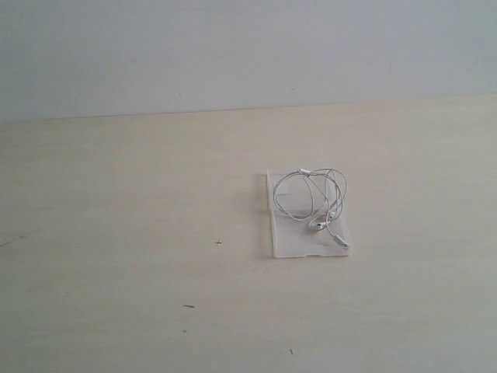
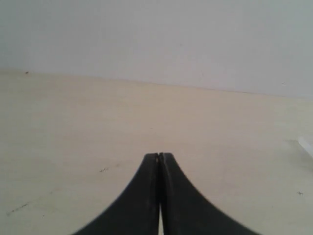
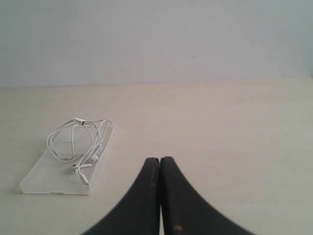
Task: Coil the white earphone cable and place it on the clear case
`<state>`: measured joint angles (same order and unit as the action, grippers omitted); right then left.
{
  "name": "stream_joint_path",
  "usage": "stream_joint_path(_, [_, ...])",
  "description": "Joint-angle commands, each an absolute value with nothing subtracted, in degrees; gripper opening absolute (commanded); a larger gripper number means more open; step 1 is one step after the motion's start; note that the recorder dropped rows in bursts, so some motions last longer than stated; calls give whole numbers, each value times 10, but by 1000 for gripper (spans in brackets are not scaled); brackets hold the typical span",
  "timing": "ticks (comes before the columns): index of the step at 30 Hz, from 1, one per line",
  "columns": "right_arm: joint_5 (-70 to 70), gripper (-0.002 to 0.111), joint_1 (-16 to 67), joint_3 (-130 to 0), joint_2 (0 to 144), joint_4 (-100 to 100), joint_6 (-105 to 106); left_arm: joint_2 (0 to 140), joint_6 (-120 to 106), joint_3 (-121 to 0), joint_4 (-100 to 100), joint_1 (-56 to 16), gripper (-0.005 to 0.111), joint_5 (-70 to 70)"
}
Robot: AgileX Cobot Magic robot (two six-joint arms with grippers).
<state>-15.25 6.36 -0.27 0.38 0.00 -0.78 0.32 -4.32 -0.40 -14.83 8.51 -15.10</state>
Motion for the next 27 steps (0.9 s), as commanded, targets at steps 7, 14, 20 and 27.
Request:
stream_joint_path(7, [-148,0,60,0,0,0,-4,0,47,0,-132,104,0,-205])
stream_joint_path(14, [-148,0,60,0,0,0,-4,0,45,0,-30,104,0,-205])
stream_joint_path(20, [-148,0,60,0,0,0,-4,0,12,0,-20,104,0,-203])
stream_joint_path(27, [-148,0,60,0,0,0,-4,0,-11,0,-26,104,0,-203])
